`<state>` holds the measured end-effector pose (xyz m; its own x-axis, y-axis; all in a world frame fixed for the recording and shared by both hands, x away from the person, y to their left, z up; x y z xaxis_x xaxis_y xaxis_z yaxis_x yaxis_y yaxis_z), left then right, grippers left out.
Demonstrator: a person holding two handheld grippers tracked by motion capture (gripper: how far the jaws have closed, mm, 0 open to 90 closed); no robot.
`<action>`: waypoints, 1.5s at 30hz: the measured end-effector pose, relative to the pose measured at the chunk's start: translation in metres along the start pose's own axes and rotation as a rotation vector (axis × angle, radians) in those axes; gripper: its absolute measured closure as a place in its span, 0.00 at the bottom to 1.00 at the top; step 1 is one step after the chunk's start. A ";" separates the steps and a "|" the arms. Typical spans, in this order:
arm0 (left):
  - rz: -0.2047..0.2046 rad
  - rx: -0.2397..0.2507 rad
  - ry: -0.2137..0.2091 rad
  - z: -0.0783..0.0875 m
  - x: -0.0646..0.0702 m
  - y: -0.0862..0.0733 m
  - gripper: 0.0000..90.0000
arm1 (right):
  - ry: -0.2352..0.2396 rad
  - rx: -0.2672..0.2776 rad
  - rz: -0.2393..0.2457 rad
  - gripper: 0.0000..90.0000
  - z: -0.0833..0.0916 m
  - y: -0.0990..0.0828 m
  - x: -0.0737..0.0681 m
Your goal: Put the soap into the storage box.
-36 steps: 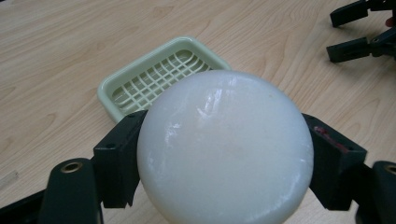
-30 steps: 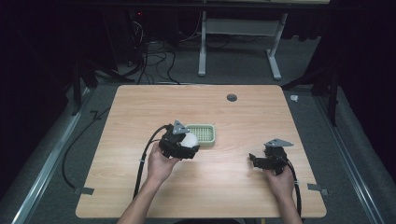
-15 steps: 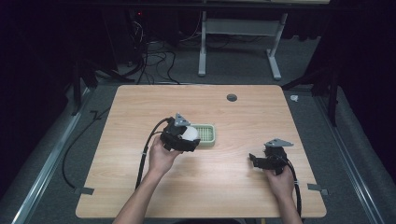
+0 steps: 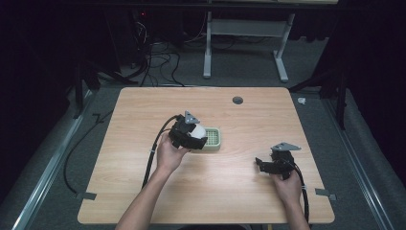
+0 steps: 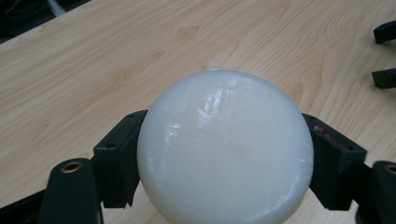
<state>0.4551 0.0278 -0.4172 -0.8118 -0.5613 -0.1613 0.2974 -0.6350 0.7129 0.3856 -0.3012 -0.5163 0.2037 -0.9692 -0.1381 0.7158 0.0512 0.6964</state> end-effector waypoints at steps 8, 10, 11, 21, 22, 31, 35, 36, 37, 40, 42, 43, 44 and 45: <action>0.013 -0.018 0.003 -0.010 -0.007 0.001 0.28 | 0.000 0.000 0.000 0.22 0.000 0.000 0.000; 0.017 -0.014 0.005 -0.013 -0.008 0.003 0.28 | 0.000 -0.001 -0.003 0.22 0.000 0.000 0.000; 0.019 -0.013 0.005 -0.013 -0.009 0.003 0.28 | 0.000 -0.001 -0.003 0.22 0.000 0.000 0.000; 0.043 -0.020 0.001 -0.027 -0.012 0.004 0.28 | 0.000 0.000 -0.003 0.22 0.000 0.000 0.000; 0.043 -0.022 0.000 -0.028 -0.012 0.004 0.28 | -0.001 -0.001 -0.003 0.22 0.000 0.000 0.000; 0.054 -0.037 0.005 -0.040 -0.013 0.001 0.28 | -0.001 0.000 -0.003 0.22 0.000 0.000 0.000; 0.058 -0.046 0.005 -0.045 -0.014 0.000 0.28 | -0.001 0.000 -0.003 0.22 0.000 0.000 0.000; 0.055 -0.049 0.005 -0.046 -0.013 0.000 0.28 | -0.001 0.000 -0.004 0.22 0.000 0.000 0.000; 0.056 -0.048 0.008 -0.048 -0.013 0.000 0.28 | -0.001 0.000 -0.004 0.22 0.000 0.000 0.000; 0.061 -0.054 0.006 -0.053 -0.013 -0.002 0.28 | -0.001 0.000 -0.004 0.22 0.000 0.000 0.000; 0.064 -0.057 0.008 -0.055 -0.014 -0.002 0.28 | -0.001 0.000 -0.004 0.22 0.000 0.000 0.000; 0.068 -0.061 0.008 -0.057 -0.014 -0.003 0.28 | -0.001 0.000 -0.003 0.22 0.000 0.000 0.000; 0.070 -0.063 0.010 -0.058 -0.014 -0.003 0.28 | -0.001 0.000 -0.004 0.22 0.000 0.000 0.000; 0.071 -0.063 0.012 -0.059 -0.014 -0.004 0.28 | -0.001 0.000 -0.003 0.22 0.000 0.000 0.000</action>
<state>0.4953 0.0069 -0.4579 -0.7818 -0.6119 -0.1202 0.3852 -0.6255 0.6785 0.3856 -0.3011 -0.5162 0.2003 -0.9697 -0.1396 0.7166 0.0479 0.6958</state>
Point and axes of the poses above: each handheld gripper's, and its own axes: z roughly backward along the jaws, y roughly out of its top, x roughly to its right, the point moved 2 cm from there along -z, roughly forward along the jaws, and after that the axes turned 12 degrees about -z, right-handed, at the moved point
